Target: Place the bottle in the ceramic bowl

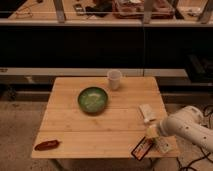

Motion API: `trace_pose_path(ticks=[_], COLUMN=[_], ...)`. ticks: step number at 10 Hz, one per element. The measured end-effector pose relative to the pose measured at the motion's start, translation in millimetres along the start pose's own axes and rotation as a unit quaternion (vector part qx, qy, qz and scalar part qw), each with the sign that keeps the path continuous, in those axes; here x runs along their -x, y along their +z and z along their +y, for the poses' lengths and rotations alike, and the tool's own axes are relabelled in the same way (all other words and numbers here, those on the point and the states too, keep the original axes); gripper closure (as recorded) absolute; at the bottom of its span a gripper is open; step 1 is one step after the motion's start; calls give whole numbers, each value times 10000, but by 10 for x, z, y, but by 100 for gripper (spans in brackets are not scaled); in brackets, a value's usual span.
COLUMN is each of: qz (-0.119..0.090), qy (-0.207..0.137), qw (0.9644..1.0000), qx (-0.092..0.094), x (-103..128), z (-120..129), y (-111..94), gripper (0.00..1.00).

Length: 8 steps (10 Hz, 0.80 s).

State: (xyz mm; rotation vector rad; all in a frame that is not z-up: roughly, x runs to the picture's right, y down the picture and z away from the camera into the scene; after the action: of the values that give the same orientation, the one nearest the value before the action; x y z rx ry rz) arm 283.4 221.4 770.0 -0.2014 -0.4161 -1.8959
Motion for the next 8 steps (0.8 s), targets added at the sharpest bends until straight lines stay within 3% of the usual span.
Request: trace_pose_path(ticks=[5, 8], qz=[40, 157], qy=[-139, -210], qw=[9999, 9995], qx=[1, -180], x=[35, -16], z=[51, -44], y=[224, 359], gripper=[21, 46])
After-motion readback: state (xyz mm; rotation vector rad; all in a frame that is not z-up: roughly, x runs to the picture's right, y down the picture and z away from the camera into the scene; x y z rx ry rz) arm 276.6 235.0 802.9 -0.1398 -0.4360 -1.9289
